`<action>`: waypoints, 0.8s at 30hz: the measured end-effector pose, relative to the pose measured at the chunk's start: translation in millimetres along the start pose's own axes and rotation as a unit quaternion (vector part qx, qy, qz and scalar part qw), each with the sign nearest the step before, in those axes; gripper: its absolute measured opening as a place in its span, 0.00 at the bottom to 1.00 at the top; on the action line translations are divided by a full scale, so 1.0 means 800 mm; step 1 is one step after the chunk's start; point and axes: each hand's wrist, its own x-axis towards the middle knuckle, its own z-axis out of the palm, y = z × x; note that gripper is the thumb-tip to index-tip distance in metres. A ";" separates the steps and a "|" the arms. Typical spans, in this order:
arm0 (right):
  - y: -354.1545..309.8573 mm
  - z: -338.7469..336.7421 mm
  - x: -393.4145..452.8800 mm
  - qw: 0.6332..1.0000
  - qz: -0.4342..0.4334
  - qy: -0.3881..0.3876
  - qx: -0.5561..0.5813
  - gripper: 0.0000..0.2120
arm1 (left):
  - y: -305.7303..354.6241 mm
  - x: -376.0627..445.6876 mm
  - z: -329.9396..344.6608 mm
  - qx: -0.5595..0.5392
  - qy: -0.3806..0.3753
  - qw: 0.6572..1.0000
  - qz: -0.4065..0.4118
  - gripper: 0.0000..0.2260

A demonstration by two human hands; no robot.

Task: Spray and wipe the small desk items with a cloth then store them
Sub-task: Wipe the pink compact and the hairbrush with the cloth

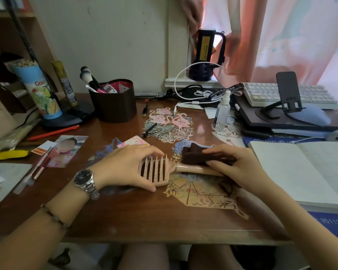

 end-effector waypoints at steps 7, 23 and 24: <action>0.000 -0.008 0.010 1.000 0.017 0.011 0.010 0.14 | -0.005 0.006 -0.005 -0.026 0.004 1.000 0.003 0.30; 0.004 -0.011 0.016 1.000 0.022 0.012 0.010 0.14 | 0.019 -0.022 0.009 0.133 0.000 0.991 0.019 0.36; 0.004 -0.012 0.015 1.000 0.021 0.013 0.010 0.14 | 0.020 -0.019 0.008 0.135 -0.010 0.991 0.016 0.38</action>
